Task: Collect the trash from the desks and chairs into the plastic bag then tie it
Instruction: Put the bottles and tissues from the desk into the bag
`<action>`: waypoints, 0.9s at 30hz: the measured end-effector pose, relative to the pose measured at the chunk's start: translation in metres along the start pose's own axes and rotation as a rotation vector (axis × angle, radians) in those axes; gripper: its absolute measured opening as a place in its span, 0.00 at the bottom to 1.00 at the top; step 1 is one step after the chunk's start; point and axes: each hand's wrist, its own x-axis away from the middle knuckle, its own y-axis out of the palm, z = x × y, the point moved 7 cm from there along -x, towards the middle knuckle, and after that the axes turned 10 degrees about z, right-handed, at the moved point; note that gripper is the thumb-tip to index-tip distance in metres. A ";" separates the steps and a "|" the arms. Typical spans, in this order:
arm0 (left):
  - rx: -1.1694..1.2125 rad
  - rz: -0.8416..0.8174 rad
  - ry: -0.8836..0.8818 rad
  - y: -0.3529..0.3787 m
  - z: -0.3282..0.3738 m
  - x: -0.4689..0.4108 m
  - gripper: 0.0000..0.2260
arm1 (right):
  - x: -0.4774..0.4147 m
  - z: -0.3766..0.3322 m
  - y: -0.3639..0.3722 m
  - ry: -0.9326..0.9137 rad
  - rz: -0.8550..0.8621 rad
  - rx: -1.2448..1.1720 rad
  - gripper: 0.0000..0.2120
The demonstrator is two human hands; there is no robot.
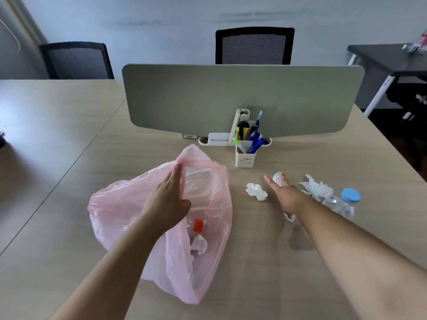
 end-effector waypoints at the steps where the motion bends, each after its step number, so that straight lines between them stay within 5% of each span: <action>1: 0.001 -0.002 -0.001 0.002 -0.001 -0.001 0.41 | -0.003 -0.003 -0.002 -0.018 0.012 -0.008 0.37; 3: -0.002 -0.010 -0.005 0.006 -0.002 -0.003 0.41 | -0.010 -0.008 -0.008 -0.015 0.055 0.011 0.07; 4: -0.002 -0.015 -0.006 0.008 -0.001 -0.004 0.41 | -0.016 -0.008 -0.007 0.014 0.051 0.018 0.03; 7: -0.001 -0.019 -0.007 0.009 0.000 -0.005 0.41 | -0.021 -0.002 -0.011 0.117 0.044 -0.162 0.09; 11: 0.000 -0.007 -0.012 0.006 -0.002 -0.007 0.41 | -0.001 -0.001 -0.060 0.124 0.413 -0.622 0.10; 15: -0.003 -0.020 -0.019 0.005 -0.002 -0.001 0.41 | 0.009 -0.039 -0.058 -0.020 0.195 -0.756 0.09; 19: -0.003 -0.020 -0.014 0.003 -0.004 0.004 0.41 | 0.011 -0.061 -0.028 -0.119 0.145 -0.524 0.11; 27: 0.009 -0.003 -0.023 -0.008 -0.013 0.006 0.41 | 0.022 -0.056 -0.004 0.119 0.198 -0.842 0.08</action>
